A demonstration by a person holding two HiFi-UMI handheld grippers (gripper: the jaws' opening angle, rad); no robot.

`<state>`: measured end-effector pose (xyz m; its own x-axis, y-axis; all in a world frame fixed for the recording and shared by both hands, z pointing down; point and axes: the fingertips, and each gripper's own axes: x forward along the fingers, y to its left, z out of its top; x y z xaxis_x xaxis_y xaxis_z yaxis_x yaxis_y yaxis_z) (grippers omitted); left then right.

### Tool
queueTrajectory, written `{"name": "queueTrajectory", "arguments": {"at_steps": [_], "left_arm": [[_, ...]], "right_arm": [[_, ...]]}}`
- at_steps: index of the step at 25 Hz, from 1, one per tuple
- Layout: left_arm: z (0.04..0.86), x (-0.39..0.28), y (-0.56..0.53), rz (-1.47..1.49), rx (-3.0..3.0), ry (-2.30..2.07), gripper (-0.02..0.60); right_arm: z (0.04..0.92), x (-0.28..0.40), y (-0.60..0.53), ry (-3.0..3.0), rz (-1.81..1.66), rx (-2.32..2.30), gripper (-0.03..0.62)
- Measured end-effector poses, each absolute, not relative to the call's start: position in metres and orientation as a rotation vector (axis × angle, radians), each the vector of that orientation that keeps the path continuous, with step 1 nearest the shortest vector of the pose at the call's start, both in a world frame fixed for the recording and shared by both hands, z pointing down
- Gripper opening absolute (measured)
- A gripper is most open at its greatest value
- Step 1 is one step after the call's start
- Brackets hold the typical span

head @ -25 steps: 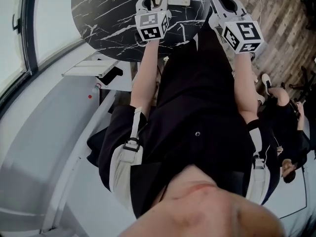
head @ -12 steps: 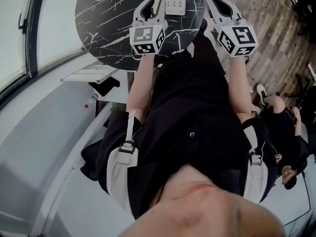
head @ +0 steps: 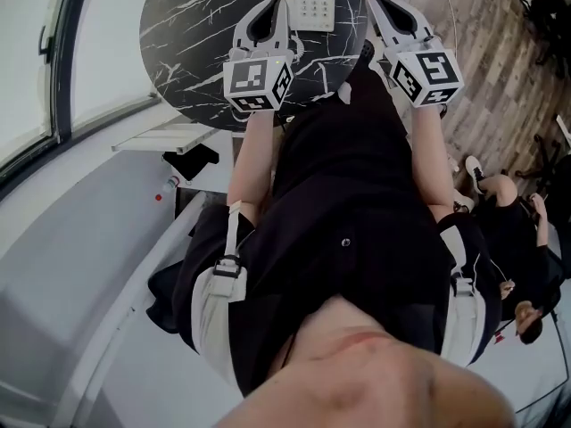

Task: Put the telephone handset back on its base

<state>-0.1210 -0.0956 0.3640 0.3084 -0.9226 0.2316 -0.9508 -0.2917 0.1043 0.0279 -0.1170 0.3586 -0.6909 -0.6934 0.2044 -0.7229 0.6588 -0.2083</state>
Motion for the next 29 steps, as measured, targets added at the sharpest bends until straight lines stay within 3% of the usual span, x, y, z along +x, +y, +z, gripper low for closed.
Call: {"name": "queueTrajectory", "arguments": {"at_steps": [29], "left_arm": [[0.375, -0.119, -0.104, 0.197, 2.354, -1.667, 0.017]], "right_arm": [[0.368, 0.034, -0.12, -2.702, 0.409, 1.213, 0.031]]}}
